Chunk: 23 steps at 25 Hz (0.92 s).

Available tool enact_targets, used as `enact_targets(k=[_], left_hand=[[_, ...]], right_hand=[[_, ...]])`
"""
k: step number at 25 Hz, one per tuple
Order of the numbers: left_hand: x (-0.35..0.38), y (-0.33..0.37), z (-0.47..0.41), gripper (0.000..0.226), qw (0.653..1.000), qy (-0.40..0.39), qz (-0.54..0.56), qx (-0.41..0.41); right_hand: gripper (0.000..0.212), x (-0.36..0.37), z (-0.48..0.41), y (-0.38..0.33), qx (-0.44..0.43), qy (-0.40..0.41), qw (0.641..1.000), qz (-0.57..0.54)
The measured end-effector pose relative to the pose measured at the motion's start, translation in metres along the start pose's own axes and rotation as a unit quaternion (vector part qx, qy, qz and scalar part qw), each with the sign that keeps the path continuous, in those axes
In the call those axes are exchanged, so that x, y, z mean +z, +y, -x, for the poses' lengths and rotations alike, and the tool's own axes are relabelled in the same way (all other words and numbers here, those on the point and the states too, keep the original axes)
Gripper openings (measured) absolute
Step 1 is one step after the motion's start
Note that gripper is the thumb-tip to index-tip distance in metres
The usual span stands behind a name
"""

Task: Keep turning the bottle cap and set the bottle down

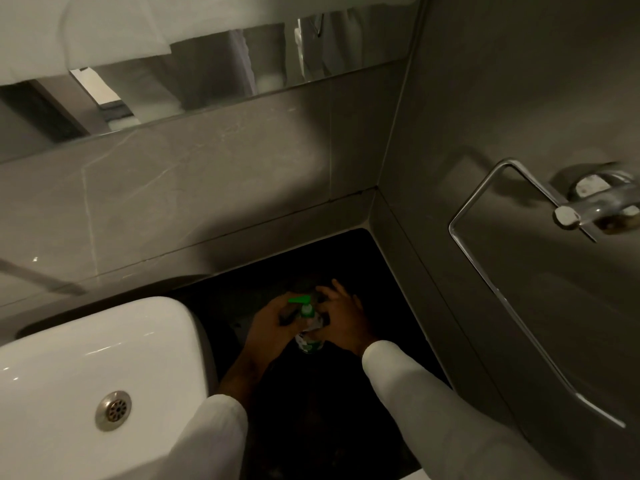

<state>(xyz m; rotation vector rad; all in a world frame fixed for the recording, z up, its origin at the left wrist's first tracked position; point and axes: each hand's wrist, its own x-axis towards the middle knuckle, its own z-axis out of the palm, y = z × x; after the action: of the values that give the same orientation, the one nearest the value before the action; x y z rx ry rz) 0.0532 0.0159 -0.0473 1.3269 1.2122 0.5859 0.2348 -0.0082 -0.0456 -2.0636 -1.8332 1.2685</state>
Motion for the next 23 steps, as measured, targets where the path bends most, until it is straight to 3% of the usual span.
enact_targets(k=[3,7,12,16,19,21,23], left_hand=[[0.005,-0.001,0.004,0.038,0.992,0.065,-0.086,0.067],[0.010,-0.008,-0.001,0.008,0.951,0.091,-0.243,0.165],[0.004,-0.013,-0.008,0.035,0.955,0.046,-0.225,0.185],[-0.011,-0.009,-0.009,0.028,0.965,-0.006,-0.203,0.166],[-0.028,0.005,-0.008,0.057,0.965,0.000,-0.234,0.120],[-0.036,0.023,-0.013,0.050,0.927,-0.018,-0.324,0.188],[-0.037,0.050,-0.017,0.035,0.845,-0.078,-0.457,0.266]], right_hand=[[0.061,0.004,-0.004,0.002,-0.008,0.003,1.000,0.004],[0.068,0.007,-0.009,0.006,0.001,0.008,1.000,-0.017],[0.078,0.011,-0.016,0.011,0.003,-0.002,1.000,-0.014],[0.068,0.013,-0.015,0.015,-0.016,0.008,1.000,-0.006],[0.062,0.013,-0.016,0.013,-0.028,0.006,1.000,-0.002],[0.063,0.014,-0.016,0.013,-0.029,0.006,1.000,-0.002],[0.061,0.014,-0.014,0.012,-0.031,0.002,1.000,0.002]])
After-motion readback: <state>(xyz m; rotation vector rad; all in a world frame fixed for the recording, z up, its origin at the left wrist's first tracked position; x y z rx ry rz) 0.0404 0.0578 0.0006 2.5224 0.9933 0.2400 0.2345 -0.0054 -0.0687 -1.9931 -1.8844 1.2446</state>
